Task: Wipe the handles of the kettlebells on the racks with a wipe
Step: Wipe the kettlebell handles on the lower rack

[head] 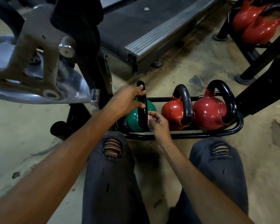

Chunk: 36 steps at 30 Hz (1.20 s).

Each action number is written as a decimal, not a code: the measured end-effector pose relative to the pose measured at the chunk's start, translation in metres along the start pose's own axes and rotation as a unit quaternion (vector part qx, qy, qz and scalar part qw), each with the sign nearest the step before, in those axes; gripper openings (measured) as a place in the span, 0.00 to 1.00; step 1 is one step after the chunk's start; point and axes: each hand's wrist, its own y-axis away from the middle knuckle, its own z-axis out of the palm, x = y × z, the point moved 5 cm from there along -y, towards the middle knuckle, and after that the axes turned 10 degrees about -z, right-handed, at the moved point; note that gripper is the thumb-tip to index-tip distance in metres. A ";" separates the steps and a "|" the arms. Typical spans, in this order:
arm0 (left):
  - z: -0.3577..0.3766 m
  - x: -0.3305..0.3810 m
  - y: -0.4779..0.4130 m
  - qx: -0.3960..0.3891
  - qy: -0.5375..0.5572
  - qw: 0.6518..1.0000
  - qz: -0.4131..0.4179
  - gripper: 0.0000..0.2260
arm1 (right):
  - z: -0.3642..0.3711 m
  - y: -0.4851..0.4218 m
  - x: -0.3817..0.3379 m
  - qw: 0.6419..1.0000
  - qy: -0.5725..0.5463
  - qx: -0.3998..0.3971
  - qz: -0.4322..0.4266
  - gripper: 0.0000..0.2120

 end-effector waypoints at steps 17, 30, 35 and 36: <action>0.003 -0.002 -0.004 0.003 -0.017 1.000 0.016 0.28 | -0.005 -0.019 -0.029 0.952 0.194 -0.212 -0.105 0.17; 0.004 -0.002 0.001 0.006 -0.029 0.999 0.023 0.27 | 0.004 0.009 -0.002 0.972 0.208 0.037 -0.105 0.08; 0.003 -0.001 -0.002 0.004 -0.039 0.999 0.014 0.27 | 0.013 -0.025 -0.036 0.989 0.132 -0.052 0.039 0.20; 0.005 -0.001 -0.002 0.003 -0.036 0.999 0.011 0.28 | 0.013 -0.021 -0.035 0.992 0.112 -0.044 0.049 0.19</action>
